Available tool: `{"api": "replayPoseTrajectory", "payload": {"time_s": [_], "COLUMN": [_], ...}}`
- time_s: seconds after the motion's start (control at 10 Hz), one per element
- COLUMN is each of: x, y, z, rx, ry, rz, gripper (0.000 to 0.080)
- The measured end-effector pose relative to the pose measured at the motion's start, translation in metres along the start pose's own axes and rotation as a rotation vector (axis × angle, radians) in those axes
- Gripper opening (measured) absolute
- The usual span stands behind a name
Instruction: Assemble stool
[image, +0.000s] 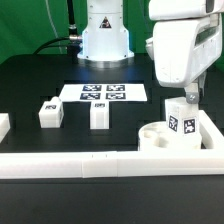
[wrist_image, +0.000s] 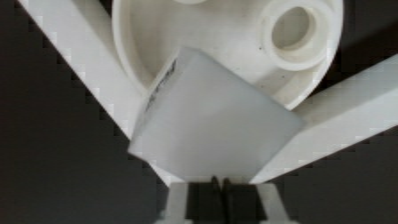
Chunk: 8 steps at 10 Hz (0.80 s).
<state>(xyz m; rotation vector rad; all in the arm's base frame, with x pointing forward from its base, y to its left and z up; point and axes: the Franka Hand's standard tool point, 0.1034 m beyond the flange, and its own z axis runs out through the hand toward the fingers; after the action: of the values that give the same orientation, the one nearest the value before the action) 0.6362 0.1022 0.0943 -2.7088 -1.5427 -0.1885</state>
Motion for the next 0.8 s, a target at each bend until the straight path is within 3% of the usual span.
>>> {"api": "replayPoseTrajectory", "payload": {"time_s": [0.3,0.4,0.5,0.7,0.8], "x": [-0.0011,-0.0016,-0.0039,-0.0061,-0.0060], "y": [0.0005,0.0009,0.0025,0.0039,0.0037], "z": [0.0005,0.0004,-0.0001,0.0003,0.0005], "rx": [0.000,0.000,-0.001,-0.002,-0.002], "ry": [-0.001,-0.001,-0.002,-0.003,-0.003], "rz": [0.006,0.046,0.111,0.280,0.345], "gripper": [0.0002,0.0117,0.0117,0.0438,0.0438]}}
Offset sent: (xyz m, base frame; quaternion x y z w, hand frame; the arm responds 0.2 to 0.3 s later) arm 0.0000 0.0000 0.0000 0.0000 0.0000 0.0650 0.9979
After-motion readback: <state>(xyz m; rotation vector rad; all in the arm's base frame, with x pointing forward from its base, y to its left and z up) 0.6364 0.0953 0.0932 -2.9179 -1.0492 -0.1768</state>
